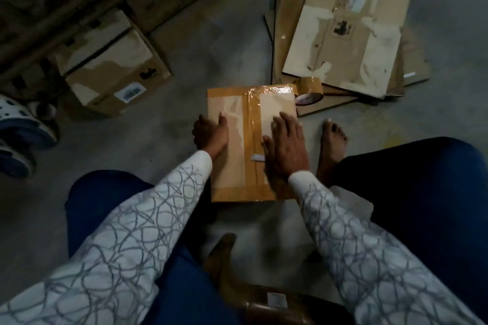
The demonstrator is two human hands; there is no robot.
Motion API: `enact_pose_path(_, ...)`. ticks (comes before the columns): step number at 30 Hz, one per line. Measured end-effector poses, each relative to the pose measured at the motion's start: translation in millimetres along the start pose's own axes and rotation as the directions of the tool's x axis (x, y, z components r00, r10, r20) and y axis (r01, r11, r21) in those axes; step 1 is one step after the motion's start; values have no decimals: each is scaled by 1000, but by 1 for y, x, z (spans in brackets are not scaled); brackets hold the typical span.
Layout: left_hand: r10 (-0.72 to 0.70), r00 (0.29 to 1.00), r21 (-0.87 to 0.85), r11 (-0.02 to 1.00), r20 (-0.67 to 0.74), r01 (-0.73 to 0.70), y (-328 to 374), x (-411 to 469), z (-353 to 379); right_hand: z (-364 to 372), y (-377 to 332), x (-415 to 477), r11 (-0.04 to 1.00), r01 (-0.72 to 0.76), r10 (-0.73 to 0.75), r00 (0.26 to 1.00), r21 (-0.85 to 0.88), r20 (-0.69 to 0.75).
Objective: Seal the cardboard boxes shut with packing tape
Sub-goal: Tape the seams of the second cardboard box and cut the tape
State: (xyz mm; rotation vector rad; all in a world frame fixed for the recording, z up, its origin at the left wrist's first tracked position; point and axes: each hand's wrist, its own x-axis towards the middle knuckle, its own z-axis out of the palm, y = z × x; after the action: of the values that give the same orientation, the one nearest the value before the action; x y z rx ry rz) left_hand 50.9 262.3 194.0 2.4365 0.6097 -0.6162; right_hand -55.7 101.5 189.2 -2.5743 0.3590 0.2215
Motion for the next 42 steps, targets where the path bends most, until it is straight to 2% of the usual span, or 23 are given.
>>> enact_pose_path(3,215,976,52,975,-20,-214,-21,-46,2,7,6,-46,999,21,-19,998,38,-63)
enact_pose_path(7,398,913,48,914,94,-403,-52,-101,9,9,17,-74,997,66,-69,996,-50,-57)
enact_pose_path(10,522,832,108,831,186,-546,-64,-135,11,5,22,-84,989,63,-69,997,-136,-38)
enact_pose_path(13,560,789,94,797,252,-596,-71,-157,10,-3,14,-90,986,2,-4,1000,-167,-11)
enact_pose_path(15,532,795,71,816,292,-573,-74,-164,7,-3,8,-90,972,-47,54,998,-232,25)
enact_pose_path(17,495,815,42,847,301,-530,-72,-165,4,-4,0,-90,967,-124,137,990,-224,44)
enact_pose_path(21,486,841,-26,869,238,-494,-53,-159,-1,-9,-11,-85,943,-319,327,941,-99,83)
enact_pose_path(23,509,825,-51,857,245,-513,-41,-154,-6,-11,-8,-80,899,-418,411,908,131,83)
enact_pose_path(25,565,779,-46,816,273,-576,-24,-143,-13,-11,-1,-69,769,-480,502,863,422,66)
enact_pose_path(27,614,738,-68,779,280,-623,0,-128,-21,-14,6,-54,600,-467,588,808,650,37)
enact_pose_path(28,617,741,-110,783,264,-613,14,-117,-22,-17,10,-46,515,-449,626,779,730,38)
enact_pose_path(32,560,816,-262,816,142,-515,82,-63,-10,-26,24,-12,311,-355,717,696,882,28)
enact_pose_path(35,541,825,-165,839,165,-518,143,-27,17,-21,27,14,151,-282,756,650,948,73)
enact_pose_path(38,457,763,121,818,456,-562,198,12,50,-15,25,33,58,-217,758,645,974,98)
enact_pose_path(40,224,713,327,770,664,-547,222,36,69,-11,24,40,57,-223,745,658,973,107)
enact_pose_path(42,-9,661,454,735,750,-505,236,52,84,-1,25,43,86,-245,748,656,966,100)
